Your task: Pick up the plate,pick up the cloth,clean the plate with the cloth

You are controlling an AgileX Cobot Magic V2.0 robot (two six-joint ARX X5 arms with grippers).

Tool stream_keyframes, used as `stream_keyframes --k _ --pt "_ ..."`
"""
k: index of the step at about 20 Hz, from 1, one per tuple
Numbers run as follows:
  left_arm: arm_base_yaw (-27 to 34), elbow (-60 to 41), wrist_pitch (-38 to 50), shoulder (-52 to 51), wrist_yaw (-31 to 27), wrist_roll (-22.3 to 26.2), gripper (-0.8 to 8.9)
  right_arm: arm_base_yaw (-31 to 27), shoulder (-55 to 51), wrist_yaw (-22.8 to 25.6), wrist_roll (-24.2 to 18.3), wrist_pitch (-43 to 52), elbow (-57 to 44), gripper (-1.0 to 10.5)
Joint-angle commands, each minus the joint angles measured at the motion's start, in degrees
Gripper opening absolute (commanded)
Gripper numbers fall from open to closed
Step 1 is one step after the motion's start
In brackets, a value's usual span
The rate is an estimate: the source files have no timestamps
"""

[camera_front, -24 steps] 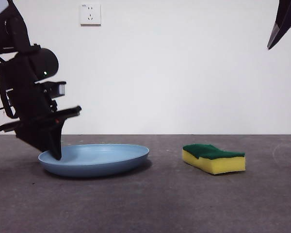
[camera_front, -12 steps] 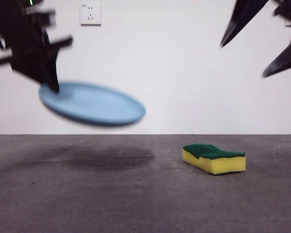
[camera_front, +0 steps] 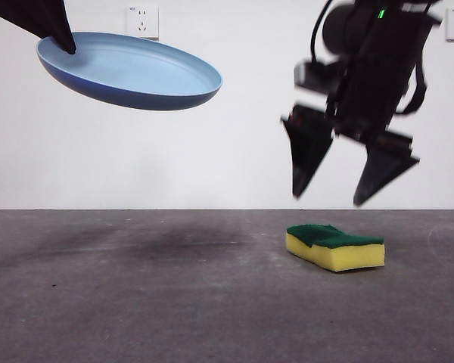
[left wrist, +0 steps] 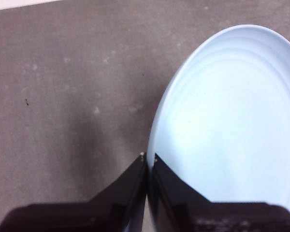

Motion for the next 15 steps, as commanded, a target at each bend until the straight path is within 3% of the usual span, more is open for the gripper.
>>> stream_keyframes --k 1,7,10,15 --pt "-0.5 -0.2 -0.4 0.1 0.2 0.4 -0.07 0.2 3.7 1.7 -1.4 2.1 0.2 6.6" --pt "-0.8 -0.2 -0.8 0.1 0.2 0.4 -0.07 0.0 8.7 1.7 -2.2 3.4 0.2 6.4" --pt "-0.8 -0.2 -0.9 0.1 0.2 0.4 -0.07 0.0 8.9 1.7 -2.2 4.7 0.2 4.7" --pt "-0.8 -0.2 -0.9 0.1 0.2 0.4 -0.07 0.0 8.9 2.2 -0.6 4.1 0.2 -0.1"
